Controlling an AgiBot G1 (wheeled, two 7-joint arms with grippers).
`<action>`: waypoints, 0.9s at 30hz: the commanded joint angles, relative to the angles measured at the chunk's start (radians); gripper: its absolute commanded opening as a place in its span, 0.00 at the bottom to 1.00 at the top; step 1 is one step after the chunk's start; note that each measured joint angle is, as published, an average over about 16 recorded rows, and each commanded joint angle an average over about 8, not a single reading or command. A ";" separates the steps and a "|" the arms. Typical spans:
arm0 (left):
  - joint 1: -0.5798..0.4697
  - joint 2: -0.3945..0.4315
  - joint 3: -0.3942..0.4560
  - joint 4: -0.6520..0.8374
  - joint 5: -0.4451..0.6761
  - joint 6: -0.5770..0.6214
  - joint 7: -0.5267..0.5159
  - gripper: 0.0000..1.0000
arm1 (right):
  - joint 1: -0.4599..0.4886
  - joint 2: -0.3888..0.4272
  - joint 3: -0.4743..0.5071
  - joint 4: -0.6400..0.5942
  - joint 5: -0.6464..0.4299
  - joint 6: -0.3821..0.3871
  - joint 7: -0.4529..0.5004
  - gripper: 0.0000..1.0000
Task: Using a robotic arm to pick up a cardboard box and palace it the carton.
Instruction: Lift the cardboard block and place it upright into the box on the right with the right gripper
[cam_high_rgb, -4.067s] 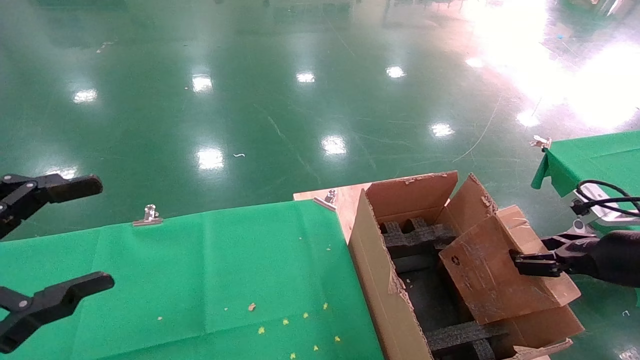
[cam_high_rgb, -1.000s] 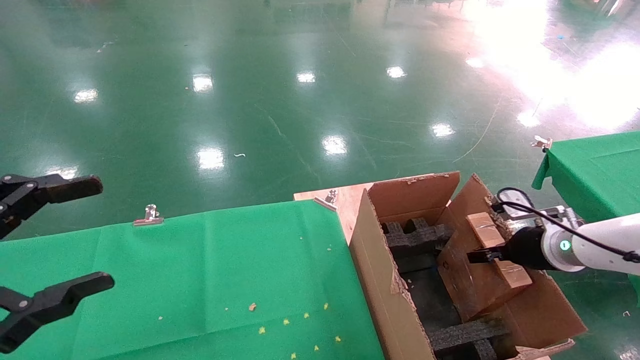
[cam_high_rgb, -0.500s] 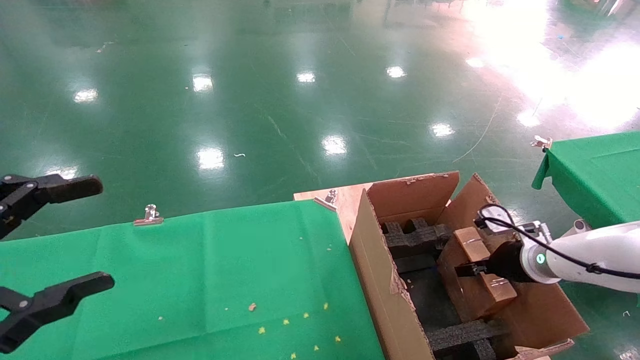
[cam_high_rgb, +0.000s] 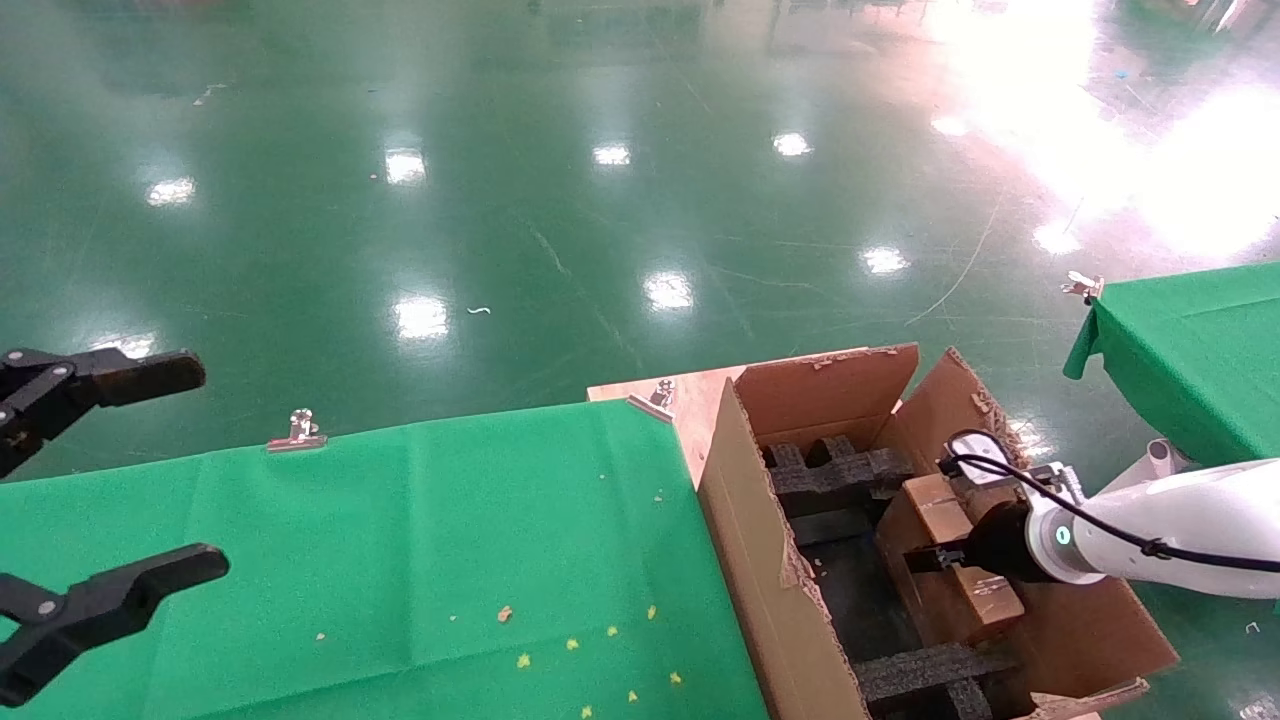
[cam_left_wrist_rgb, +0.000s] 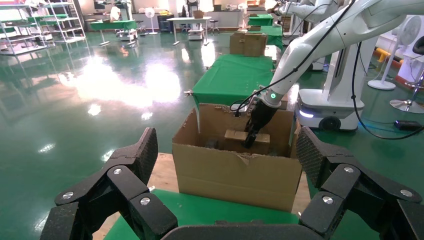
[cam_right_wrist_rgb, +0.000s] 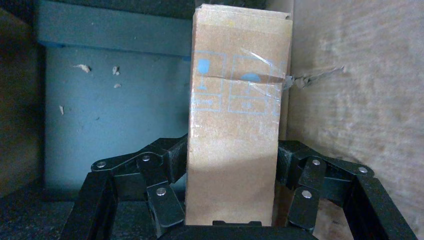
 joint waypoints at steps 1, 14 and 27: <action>0.000 0.000 0.000 0.000 0.000 0.000 0.000 1.00 | -0.004 -0.005 0.000 -0.007 0.006 -0.001 -0.005 0.93; 0.000 0.000 0.000 0.000 0.000 0.000 0.000 1.00 | -0.001 -0.001 0.000 -0.003 0.006 -0.003 -0.005 1.00; 0.000 0.000 0.000 0.000 0.000 0.000 0.000 1.00 | 0.022 0.033 0.003 0.045 -0.016 -0.006 0.006 1.00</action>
